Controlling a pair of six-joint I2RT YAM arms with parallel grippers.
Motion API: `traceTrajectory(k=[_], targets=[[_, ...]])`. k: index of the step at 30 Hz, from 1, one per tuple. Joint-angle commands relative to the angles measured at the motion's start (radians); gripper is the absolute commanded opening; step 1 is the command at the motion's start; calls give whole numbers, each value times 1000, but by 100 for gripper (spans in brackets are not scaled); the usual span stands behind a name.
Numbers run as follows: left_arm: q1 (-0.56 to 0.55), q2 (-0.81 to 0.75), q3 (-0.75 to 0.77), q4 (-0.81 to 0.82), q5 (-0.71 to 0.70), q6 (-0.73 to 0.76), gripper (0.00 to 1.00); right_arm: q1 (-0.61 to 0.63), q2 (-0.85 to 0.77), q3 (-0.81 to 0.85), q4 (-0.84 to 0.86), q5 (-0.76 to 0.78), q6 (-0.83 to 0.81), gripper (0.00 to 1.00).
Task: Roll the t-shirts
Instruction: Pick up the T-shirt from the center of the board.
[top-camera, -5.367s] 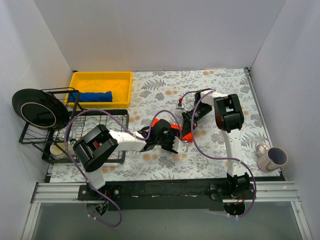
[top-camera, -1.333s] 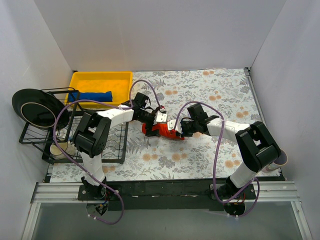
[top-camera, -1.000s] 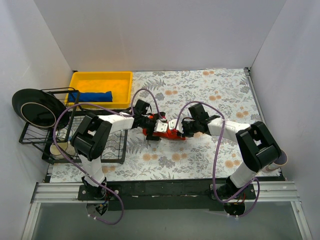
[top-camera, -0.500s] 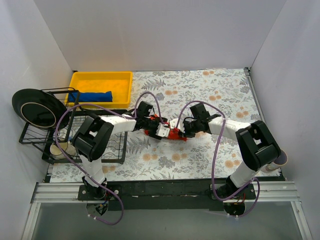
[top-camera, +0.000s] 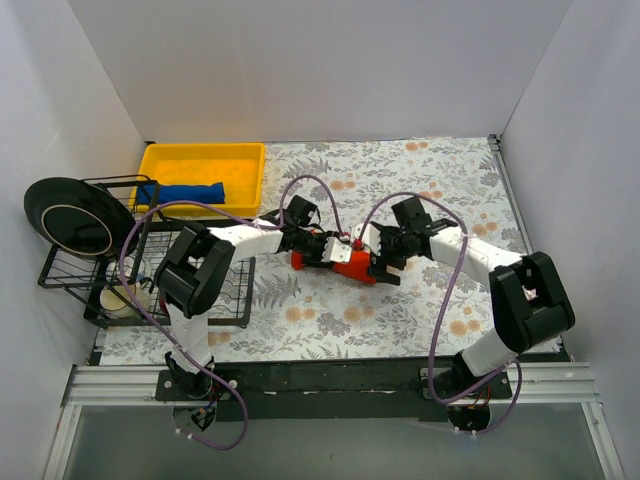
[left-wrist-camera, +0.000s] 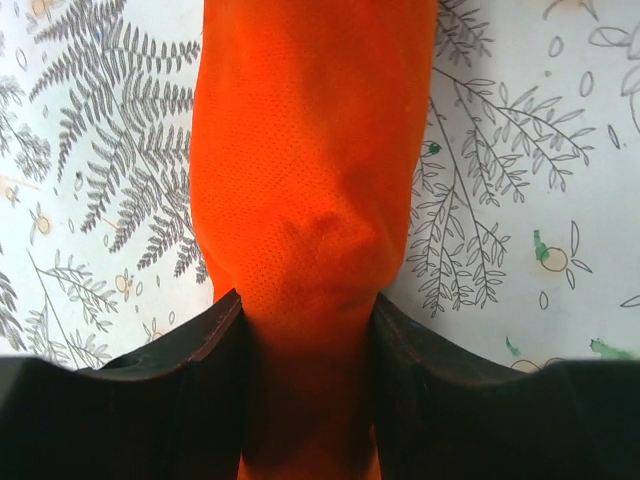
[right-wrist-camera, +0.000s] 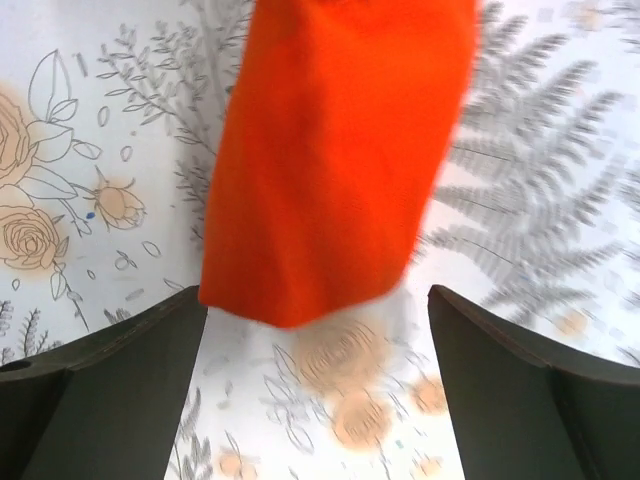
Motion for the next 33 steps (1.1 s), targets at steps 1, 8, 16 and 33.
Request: traceTrajectory(k=[1, 8, 16, 33], targets=[[-17, 88, 27, -257, -176, -173, 0, -14, -128, 139, -102, 55, 173, 98], [20, 32, 106, -290, -90, -427, 0, -110, -202, 140, -121, 141, 455, 99], [31, -17, 207, -242, -97, -565, 0, -191, -193, 151, -144, 184, 572, 99], [302, 16, 588, -324, -30, -497, 0, -234, -275, 21, -115, 144, 589, 99]])
